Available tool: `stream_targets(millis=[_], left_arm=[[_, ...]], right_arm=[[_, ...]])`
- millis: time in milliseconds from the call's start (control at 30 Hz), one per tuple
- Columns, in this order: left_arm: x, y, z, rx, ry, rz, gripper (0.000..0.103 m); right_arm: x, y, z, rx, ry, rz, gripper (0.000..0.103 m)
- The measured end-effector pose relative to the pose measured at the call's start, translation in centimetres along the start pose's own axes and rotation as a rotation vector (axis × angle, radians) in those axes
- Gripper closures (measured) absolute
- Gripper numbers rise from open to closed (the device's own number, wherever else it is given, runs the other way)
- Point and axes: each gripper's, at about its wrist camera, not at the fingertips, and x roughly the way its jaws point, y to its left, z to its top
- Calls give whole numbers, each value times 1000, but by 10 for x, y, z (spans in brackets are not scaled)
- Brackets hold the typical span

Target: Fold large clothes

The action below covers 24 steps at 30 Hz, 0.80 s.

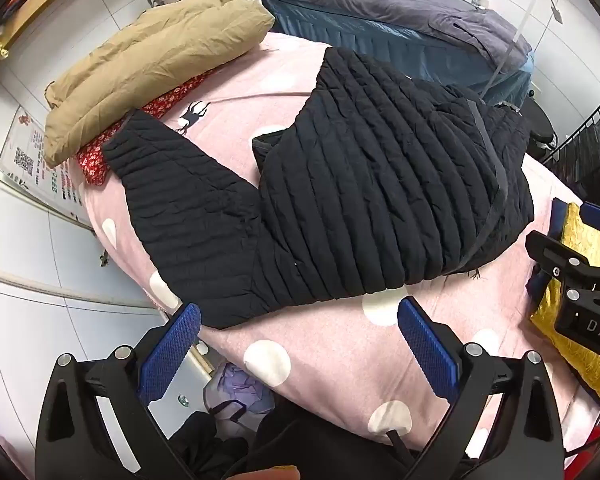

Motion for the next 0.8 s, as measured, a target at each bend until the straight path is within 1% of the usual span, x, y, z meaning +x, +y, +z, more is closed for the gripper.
stream_targets(millis=[200,233,367,400,433,467,800], left_arm=[[-1,-3,0,7,3,3,7],[-1,-4,1,7,2,3,7],[0,-1,-1,-2,2,-6,7],[-1,-1,-2,-2,2,-5,7],[-1,-1,-2,-3,3,-5,7],[-1,-1,-3,-3,5,-6,7],[2,-1,-5,-1,6,-3,7]], right_arm=[[-1,1,2,-2,-12,5,19],[4,3,-2,-4,-14,5,19],[2,1,-12,-7,-13,6,19],[4,2,-14,-7,-8,5,19],[4,1,-4,-6,14,4,19],[4,2,-3,-4,18,4,19],[7,1,-10,0,29,6,19]])
